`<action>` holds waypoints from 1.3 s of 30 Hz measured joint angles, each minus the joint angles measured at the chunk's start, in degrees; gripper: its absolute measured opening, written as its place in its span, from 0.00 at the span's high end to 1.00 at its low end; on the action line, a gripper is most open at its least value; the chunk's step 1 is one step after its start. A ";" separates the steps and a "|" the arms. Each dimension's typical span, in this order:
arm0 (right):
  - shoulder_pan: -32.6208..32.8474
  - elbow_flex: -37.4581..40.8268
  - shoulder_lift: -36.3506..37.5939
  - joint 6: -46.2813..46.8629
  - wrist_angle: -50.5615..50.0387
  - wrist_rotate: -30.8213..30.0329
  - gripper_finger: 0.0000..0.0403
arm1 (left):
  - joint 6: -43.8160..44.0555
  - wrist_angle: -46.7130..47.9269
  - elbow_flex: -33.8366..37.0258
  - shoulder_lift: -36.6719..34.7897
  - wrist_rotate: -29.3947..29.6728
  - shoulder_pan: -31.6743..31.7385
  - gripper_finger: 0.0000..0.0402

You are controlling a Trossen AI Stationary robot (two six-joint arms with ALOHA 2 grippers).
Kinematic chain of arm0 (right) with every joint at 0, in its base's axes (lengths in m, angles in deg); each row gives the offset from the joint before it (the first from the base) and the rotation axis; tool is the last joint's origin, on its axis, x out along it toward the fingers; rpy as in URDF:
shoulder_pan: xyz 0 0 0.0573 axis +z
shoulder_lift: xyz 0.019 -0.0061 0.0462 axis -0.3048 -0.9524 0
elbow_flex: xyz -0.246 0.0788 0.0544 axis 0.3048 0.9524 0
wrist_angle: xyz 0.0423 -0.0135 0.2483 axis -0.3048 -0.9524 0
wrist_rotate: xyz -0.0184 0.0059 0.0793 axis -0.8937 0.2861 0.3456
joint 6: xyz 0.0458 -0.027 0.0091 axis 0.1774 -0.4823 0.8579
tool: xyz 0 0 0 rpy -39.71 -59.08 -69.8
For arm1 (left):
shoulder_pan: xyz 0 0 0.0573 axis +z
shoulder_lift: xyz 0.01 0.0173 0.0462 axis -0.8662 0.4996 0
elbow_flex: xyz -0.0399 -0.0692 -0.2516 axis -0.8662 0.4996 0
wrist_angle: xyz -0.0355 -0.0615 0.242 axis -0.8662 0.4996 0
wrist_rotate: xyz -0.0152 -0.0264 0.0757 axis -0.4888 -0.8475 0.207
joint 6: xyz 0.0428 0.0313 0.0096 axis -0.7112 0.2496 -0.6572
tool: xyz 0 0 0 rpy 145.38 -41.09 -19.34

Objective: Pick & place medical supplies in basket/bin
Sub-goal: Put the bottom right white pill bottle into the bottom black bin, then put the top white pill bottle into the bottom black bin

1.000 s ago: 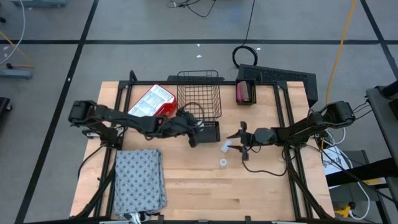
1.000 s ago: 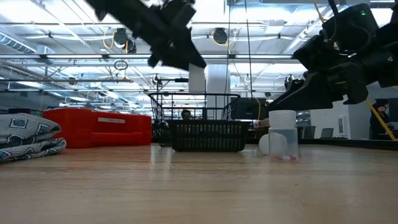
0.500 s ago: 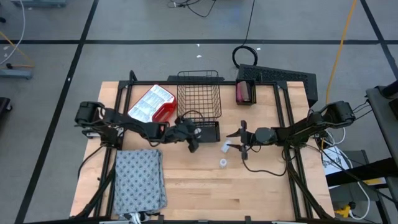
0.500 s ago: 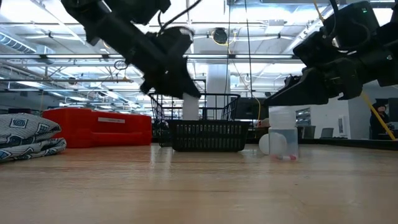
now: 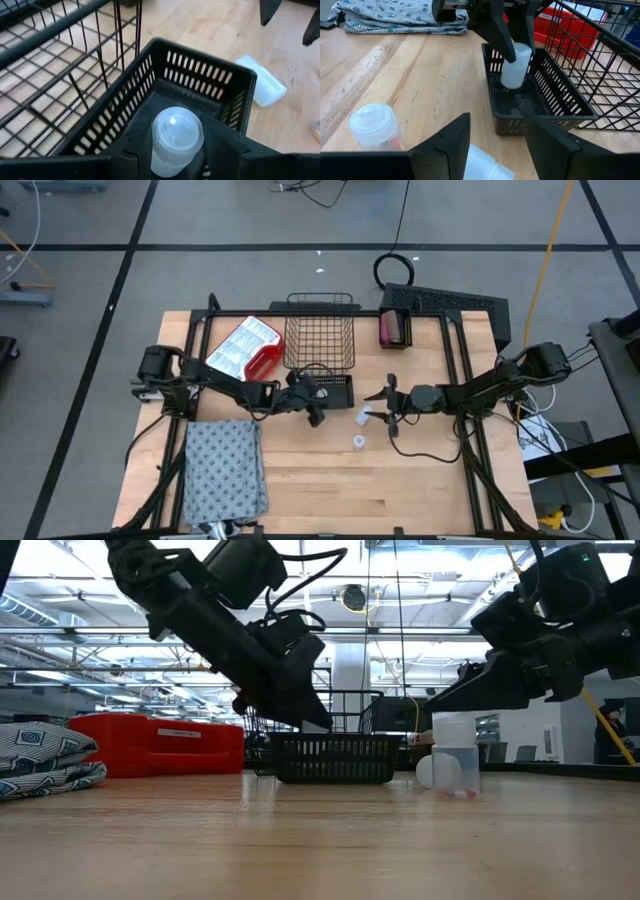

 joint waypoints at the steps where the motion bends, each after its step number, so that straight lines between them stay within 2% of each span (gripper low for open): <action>1: 0.00 0.00 0.00 0.00 -0.02 0.00 0.58 | -0.02 -0.04 0.02 -0.02 -0.01 0.02 0.65; 9: 0.00 0.00 0.00 0.00 -0.06 0.04 0.58 | -1.25 -0.19 0.02 -0.02 0.06 -0.15 0.49; 13: 0.00 0.00 0.00 0.00 -0.05 0.04 0.58 | -1.11 -0.19 0.02 -0.02 0.06 -0.15 0.45; 20: 0.00 0.00 0.00 0.00 -0.06 0.04 0.58 | -1.27 -0.07 0.05 -0.33 0.06 -0.15 0.44; 26: 0.04 0.00 0.00 1.47 -0.80 0.20 0.58 | -3.82 0.87 0.12 -5.60 0.23 -0.09 0.44; 32: 0.02 0.00 0.00 4.47 -9.02 0.25 0.57 | -6.33 2.48 0.11 -11.50 0.23 -0.11 0.44; 35: 0.02 0.00 0.00 4.52 -12.79 0.14 0.56 | -6.95 1.78 0.07 -12.04 0.23 -0.11 0.44; 39: 0.00 0.00 -0.02 4.48 -12.72 -0.18 0.54 | -6.90 1.30 0.07 -11.68 0.23 -0.11 0.44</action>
